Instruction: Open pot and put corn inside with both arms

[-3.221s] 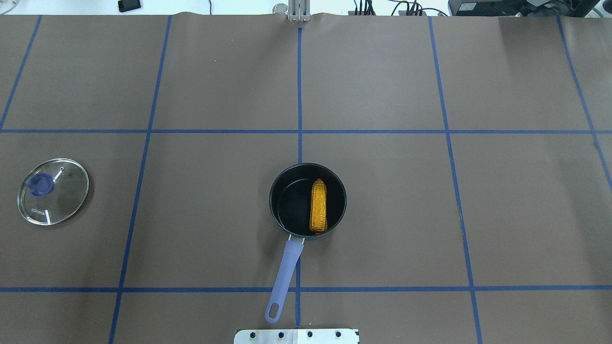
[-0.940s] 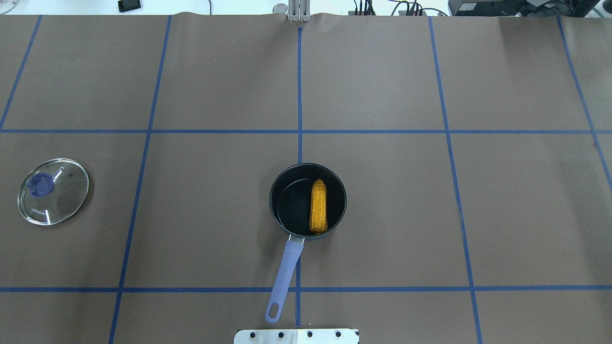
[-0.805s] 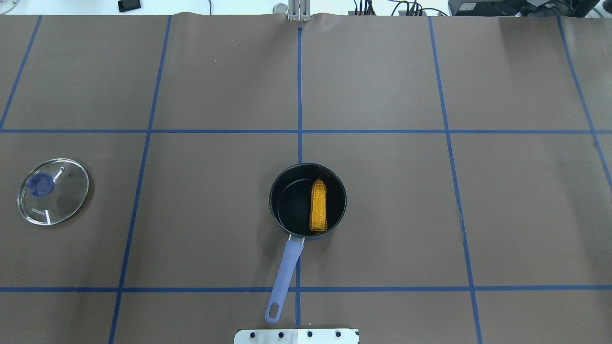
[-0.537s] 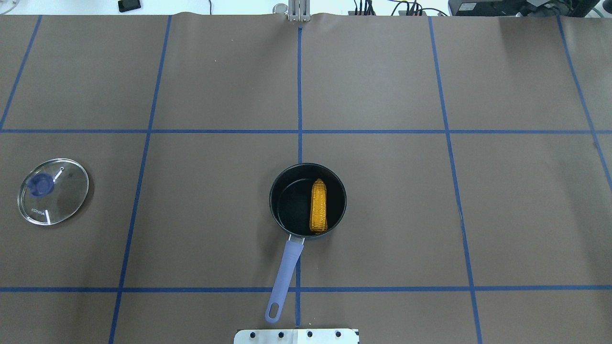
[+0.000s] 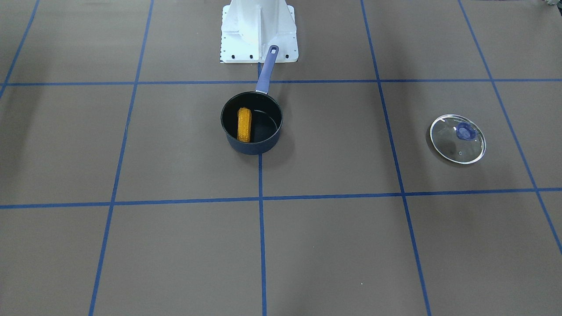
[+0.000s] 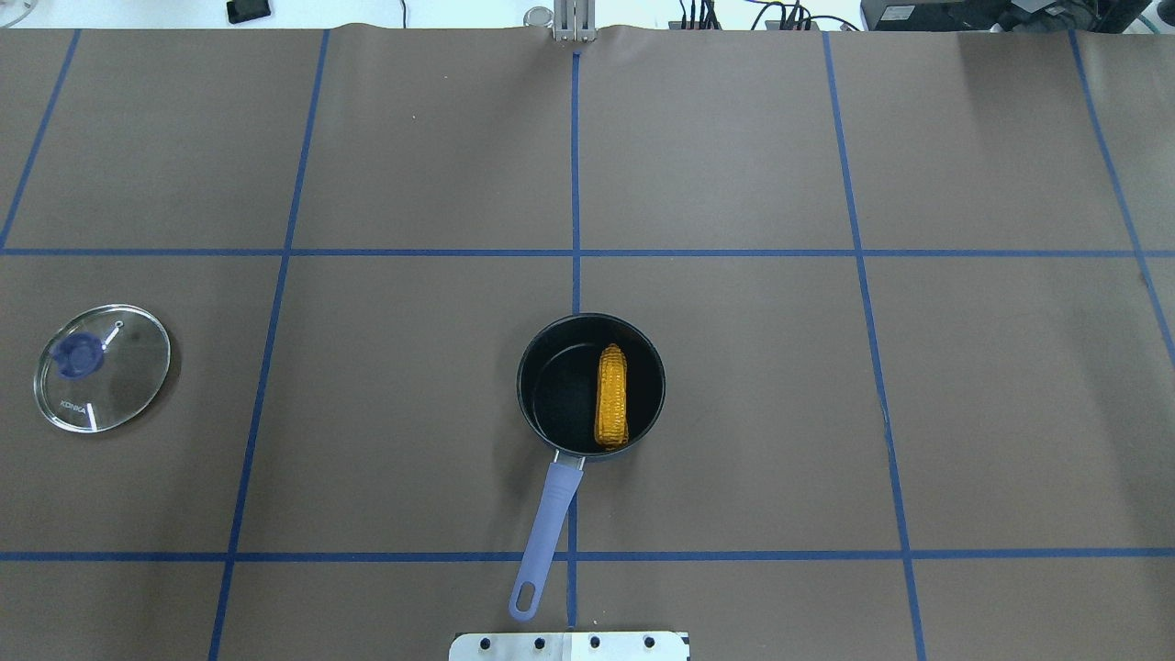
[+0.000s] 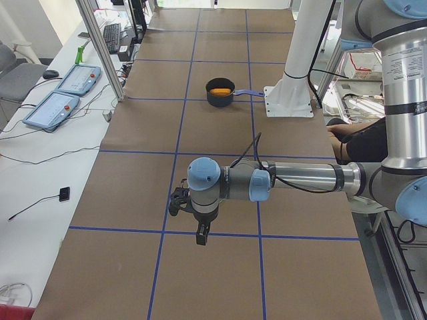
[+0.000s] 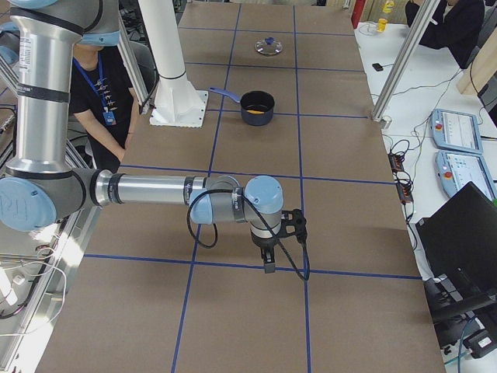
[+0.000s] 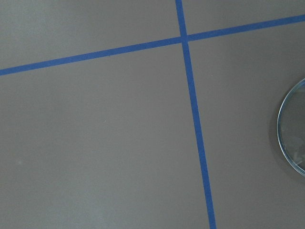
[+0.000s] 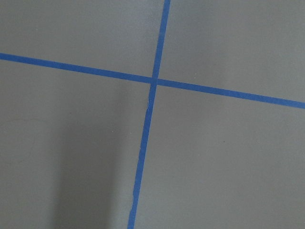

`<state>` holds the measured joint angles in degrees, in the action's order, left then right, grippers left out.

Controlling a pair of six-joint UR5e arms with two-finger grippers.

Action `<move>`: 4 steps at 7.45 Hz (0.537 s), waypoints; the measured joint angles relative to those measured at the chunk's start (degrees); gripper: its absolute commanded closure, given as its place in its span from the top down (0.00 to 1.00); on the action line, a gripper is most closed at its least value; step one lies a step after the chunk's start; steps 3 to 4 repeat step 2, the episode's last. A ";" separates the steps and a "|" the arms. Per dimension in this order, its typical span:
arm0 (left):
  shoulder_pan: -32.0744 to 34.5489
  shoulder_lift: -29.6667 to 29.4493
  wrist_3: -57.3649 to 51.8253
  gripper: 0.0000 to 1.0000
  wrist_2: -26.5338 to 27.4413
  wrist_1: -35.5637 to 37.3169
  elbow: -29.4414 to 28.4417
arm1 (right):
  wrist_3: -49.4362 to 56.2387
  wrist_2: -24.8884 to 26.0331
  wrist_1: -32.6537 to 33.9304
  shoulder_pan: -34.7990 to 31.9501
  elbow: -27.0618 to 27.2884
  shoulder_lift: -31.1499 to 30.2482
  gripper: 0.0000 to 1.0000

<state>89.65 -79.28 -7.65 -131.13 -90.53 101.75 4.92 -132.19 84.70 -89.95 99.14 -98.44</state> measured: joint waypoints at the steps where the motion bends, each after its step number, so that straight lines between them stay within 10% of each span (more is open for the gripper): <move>1: 0.00 0.00 0.00 0.98 0.00 0.00 -0.06 | 0.00 0.00 -0.12 0.37 0.00 0.00 1.00; 4: 0.00 0.00 0.00 0.99 0.00 0.00 -0.14 | 0.00 0.00 -0.37 0.77 0.00 0.00 1.00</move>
